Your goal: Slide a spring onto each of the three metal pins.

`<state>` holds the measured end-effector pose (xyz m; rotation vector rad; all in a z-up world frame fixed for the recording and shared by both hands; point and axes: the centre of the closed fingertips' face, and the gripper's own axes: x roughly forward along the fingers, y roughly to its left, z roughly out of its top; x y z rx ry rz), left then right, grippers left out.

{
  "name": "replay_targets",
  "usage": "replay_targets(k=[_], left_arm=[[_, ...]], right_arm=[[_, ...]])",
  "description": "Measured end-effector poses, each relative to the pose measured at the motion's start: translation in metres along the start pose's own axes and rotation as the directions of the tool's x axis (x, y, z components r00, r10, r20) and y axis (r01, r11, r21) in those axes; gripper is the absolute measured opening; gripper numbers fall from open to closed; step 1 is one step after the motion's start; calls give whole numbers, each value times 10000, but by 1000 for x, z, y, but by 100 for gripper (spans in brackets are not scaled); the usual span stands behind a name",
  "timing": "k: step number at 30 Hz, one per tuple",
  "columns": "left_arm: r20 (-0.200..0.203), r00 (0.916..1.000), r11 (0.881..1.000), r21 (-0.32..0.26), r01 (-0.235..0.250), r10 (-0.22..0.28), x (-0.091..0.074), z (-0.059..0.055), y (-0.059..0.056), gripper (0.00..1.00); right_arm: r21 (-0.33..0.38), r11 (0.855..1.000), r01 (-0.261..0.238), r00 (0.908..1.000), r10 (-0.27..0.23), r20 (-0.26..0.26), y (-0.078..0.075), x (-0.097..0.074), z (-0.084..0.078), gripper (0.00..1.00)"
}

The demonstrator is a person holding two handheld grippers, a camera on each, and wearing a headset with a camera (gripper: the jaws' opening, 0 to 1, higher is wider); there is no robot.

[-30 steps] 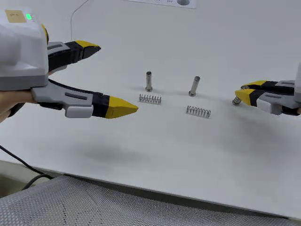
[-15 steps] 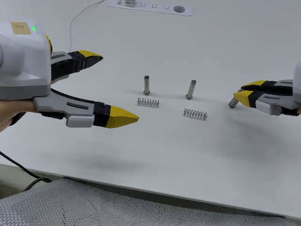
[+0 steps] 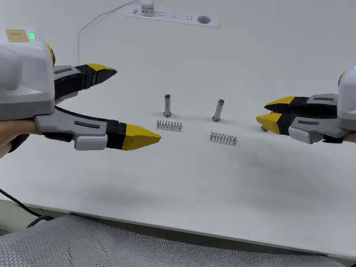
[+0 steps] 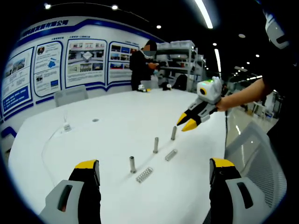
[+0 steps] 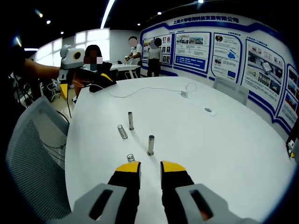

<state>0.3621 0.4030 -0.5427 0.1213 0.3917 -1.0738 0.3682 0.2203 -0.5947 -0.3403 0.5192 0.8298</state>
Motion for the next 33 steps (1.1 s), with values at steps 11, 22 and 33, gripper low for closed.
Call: replay_targets(k=[11, 22, 33], left_arm=[[-16, 10000, 9999, -165, 35, -35, -3, -6, 1, 99], [-522, 9983, 9995, -215, 240, -251, 0, -22, -3, 98], [-643, 9969, 9987, -271, 427, -443, 10, -23, -5, 98]], right_arm=[[-214, 9961, -854, 9927, 833, -870, 27, 38, -21, 17], [-49, 9908, -1351, 9751, 1321, -1782, 29, 61, -45, 17], [-221, 9813, -1910, 9609, 1823, -2082, 32, 65, -50, 15]])
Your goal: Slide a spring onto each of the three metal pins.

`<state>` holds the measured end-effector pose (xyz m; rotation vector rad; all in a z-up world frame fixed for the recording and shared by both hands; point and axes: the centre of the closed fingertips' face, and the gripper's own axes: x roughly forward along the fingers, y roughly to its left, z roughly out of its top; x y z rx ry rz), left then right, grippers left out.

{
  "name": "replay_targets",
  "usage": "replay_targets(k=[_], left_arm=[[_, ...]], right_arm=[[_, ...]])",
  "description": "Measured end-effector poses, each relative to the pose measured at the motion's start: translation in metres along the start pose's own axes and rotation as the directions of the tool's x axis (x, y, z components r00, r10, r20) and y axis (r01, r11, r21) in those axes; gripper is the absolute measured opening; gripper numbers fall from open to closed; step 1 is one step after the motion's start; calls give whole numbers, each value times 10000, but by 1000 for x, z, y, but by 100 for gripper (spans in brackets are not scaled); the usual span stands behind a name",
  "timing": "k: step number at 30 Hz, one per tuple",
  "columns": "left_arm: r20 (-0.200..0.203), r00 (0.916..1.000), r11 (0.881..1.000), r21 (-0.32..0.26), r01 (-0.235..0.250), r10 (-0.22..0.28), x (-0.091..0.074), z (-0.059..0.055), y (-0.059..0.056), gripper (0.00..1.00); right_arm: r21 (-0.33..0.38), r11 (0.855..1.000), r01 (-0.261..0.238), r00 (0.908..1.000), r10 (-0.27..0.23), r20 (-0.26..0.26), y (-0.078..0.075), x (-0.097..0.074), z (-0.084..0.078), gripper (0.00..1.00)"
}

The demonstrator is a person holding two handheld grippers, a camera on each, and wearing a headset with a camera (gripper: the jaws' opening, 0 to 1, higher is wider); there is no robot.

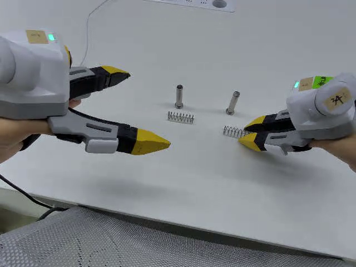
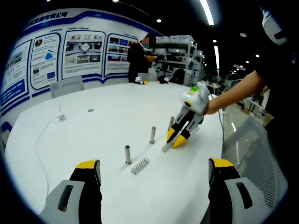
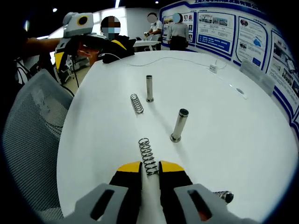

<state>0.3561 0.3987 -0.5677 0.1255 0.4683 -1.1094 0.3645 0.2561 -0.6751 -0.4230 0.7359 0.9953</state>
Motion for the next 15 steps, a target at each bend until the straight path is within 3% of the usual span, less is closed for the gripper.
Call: replay_targets(k=[7, 15], left_arm=[[-85, 9998, 9998, 88, 160, -159, 5, 0, -4, 98], [-202, 9994, 9993, 218, 299, -295, 5, 0, -9, 97]], right_arm=[[-168, 9993, -331, 9994, 329, -114, 5, 2, -1, 11], [-164, 9996, -249, 9994, 245, -231, 4, 1, -1, 10]])
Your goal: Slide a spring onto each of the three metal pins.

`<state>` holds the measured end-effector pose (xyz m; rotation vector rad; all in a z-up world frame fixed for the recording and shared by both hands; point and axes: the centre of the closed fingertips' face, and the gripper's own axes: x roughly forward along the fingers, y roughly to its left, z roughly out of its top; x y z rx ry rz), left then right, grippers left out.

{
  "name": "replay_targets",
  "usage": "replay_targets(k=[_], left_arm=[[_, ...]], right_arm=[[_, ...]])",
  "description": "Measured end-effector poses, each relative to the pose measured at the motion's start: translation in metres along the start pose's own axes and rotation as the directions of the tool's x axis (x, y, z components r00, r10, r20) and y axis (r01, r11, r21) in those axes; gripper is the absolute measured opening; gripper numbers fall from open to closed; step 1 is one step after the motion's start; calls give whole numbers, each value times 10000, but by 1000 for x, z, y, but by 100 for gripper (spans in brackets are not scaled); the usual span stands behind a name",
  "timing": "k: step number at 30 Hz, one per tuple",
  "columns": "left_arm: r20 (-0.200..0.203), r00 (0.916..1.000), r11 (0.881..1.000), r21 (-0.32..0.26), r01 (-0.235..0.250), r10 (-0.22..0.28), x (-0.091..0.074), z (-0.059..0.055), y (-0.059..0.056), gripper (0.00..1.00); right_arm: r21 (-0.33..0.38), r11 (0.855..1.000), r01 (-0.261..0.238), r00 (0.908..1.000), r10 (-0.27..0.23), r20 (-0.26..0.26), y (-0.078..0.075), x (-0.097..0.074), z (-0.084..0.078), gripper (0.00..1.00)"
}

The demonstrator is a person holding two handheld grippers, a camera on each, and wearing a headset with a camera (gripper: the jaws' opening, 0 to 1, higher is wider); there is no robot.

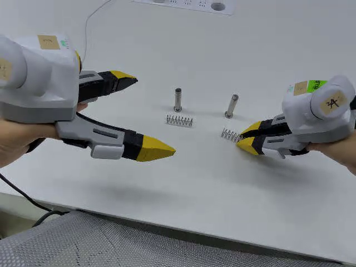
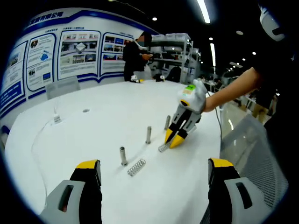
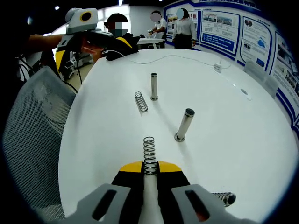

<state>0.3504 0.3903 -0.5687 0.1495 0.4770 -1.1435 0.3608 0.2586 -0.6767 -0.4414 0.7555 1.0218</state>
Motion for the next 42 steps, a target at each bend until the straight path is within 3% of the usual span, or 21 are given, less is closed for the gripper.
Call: replay_targets(k=[7, 15, 20, 24, 36, 42], left_arm=[[-45, 9999, 9999, 81, 114, -114, -1, 1, -6, 96], [-13, 9989, 9986, 269, 466, -466, 2, 8, -18, 89], [59, 9971, 9957, 533, 752, -757, 9, 15, -27, 84], [122, 9944, 9920, 719, 1036, -1047, 15, 20, -37, 78], [150, 9849, 9773, 1280, 1689, -1722, 36, 29, -60, 65], [304, 9771, 9698, 1323, 2051, -2108, 42, 32, -68, 51]], right_arm=[[-50, 10000, -40, 9997, 41, 258, 2, -12, 12, 10], [-843, 9963, -141, 9984, 186, 538, 12, -37, 36, 10], [-1527, 9876, -371, 9970, 470, 622, 25, -54, 50, 10], [-1688, 9842, -528, 9946, 670, 793, 36, -63, 59, 10], [-2378, 9673, -876, 9902, 1107, 855, 62, -73, 74, 10], [-2532, 9625, -974, 9887, 1226, 861, 68, -75, 79, 10]])
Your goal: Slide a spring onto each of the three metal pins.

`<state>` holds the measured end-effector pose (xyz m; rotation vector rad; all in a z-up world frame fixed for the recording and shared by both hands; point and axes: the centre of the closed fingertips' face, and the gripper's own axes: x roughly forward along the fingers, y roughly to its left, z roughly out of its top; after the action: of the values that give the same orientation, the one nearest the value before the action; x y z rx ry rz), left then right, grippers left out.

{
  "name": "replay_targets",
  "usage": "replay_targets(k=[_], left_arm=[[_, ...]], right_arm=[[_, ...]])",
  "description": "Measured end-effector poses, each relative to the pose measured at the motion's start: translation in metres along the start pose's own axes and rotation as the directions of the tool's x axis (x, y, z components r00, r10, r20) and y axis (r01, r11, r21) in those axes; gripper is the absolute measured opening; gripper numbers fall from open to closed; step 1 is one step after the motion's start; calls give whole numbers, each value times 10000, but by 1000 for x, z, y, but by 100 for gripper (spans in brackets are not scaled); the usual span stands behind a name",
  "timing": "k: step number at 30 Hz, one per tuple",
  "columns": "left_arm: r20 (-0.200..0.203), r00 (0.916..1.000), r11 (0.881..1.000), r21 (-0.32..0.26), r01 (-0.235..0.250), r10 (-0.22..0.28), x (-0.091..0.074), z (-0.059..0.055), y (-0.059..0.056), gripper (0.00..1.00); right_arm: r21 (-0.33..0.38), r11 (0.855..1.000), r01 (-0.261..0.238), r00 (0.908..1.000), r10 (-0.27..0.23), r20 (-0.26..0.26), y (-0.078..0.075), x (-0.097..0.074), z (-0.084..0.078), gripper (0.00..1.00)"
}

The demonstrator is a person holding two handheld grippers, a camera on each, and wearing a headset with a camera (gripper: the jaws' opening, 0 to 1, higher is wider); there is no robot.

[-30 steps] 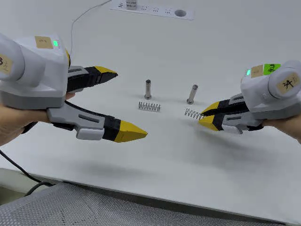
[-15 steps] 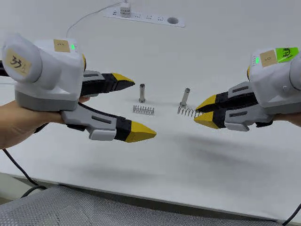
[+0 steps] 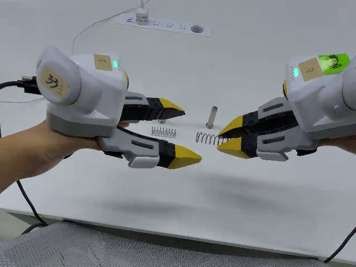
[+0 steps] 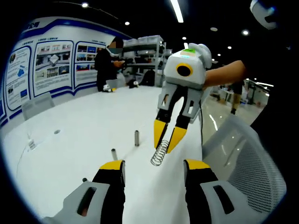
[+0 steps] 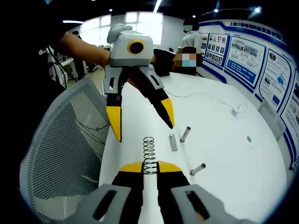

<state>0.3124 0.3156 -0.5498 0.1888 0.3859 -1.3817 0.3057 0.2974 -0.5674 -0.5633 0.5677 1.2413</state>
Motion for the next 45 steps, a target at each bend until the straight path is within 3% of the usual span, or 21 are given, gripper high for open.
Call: replay_targets(k=[9, 24, 45], left_arm=[[-72, 9989, 9987, 212, 474, -472, 7, -2, -9, 38], [-243, 9973, 9970, 312, 705, -698, 9, -5, -11, 19], [-349, 9950, 9922, 794, 962, -937, 8, -6, -16, 10]], right_arm=[[-132, 9995, -283, 9996, 284, 55, 9, 2, 4, 10], [-284, 9984, -482, 9987, 485, 130, 12, 4, 9, 10], [-332, 9977, -595, 9979, 603, 237, 9, 2, 12, 13]])
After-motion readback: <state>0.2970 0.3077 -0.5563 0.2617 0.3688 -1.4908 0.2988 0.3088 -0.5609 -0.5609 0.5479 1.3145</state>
